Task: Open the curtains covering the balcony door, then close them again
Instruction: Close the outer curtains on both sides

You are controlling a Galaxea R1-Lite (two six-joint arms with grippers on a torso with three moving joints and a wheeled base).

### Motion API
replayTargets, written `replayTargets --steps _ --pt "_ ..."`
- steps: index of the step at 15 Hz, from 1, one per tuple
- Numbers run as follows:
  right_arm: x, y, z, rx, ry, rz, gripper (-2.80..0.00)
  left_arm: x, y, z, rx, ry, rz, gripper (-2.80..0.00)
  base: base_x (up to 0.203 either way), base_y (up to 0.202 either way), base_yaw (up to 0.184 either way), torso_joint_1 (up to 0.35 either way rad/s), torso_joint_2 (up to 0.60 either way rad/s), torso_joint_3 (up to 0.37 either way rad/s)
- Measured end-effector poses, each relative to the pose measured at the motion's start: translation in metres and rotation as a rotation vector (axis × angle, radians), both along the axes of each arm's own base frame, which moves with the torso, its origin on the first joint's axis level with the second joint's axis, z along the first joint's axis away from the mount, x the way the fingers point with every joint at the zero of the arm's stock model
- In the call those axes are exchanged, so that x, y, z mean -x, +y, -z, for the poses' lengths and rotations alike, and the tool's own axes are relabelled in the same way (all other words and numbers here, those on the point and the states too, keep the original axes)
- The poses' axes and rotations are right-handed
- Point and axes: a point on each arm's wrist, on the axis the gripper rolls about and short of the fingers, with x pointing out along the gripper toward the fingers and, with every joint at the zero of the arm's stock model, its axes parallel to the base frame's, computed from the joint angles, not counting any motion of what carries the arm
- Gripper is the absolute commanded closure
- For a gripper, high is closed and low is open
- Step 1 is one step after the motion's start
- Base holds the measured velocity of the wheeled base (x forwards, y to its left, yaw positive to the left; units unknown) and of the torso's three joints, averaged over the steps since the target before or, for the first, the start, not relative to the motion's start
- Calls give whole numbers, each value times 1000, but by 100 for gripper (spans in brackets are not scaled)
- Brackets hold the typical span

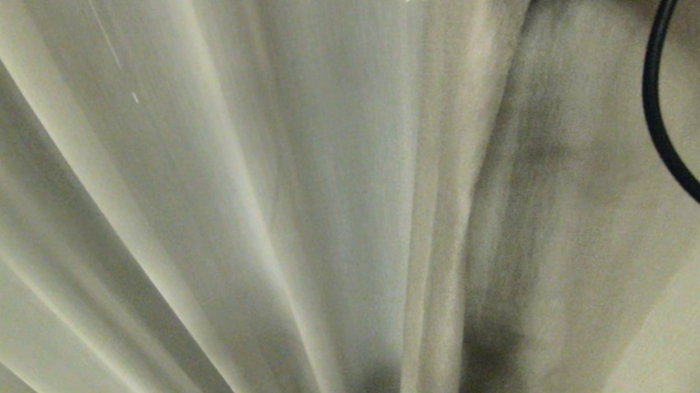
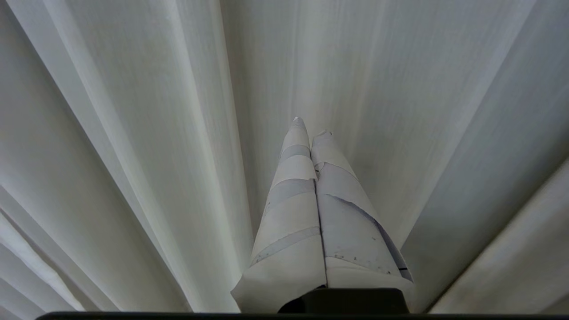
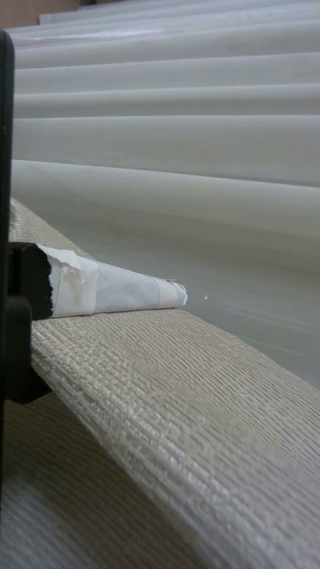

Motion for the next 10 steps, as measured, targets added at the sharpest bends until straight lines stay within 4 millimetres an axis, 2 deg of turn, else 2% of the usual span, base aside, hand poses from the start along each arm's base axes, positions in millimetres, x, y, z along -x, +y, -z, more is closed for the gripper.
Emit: replayTargets --steps 2,6,10 --pt "-7 11 1 1 5 -7 0 0 0 0 0 0 0 0 0 0 0 0 0 0" --pt "-19 31 17 44 47 -27 0 0 0 0 1 0 0 0 0 0 0 0 0 0" --pt "-23 48 17 49 27 -45 0 0 0 0 1 0 0 0 0 0 0 0 0 0"
